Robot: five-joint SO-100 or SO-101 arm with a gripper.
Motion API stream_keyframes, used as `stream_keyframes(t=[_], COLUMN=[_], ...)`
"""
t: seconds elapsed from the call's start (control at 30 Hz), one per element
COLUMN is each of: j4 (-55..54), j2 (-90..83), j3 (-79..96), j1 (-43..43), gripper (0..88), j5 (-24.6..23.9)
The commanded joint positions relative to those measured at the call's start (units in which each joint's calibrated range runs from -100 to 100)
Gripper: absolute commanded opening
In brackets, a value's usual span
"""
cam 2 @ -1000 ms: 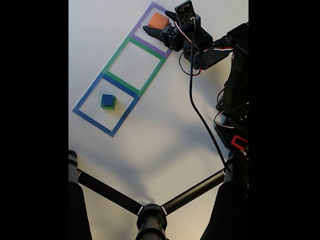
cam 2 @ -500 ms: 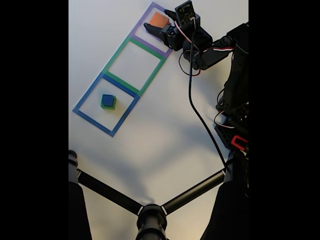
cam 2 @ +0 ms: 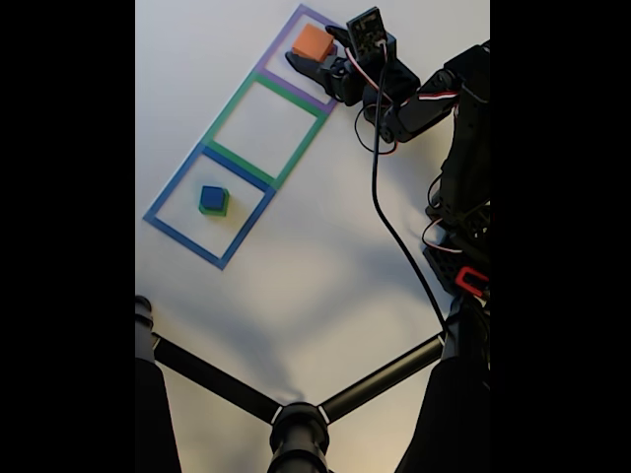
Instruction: Tower of hanoi
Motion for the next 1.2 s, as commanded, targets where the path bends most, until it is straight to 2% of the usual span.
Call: stream_keyframes(t=[0.0, 0.3, 0.53, 0.67, 0.83, 1.17], j4=[-1.97, -2.13, -1.72, 4.43, 22.88, 80.67], j2=[-0.90, -0.82, -1.94, -8.51, -23.65, -52.02], j3=[-0.13, -0.04, -0.04, 0.96, 0.24, -19.57], j1=[-1.29, -1.90, -2.59, -3.43, -4.42, -7.62], gripper=[18.4, 12.1, 11.0, 10.9, 10.4, 10.3], j5=[0.00, 0.00, 0.00, 0.00, 0.00, 0.00])
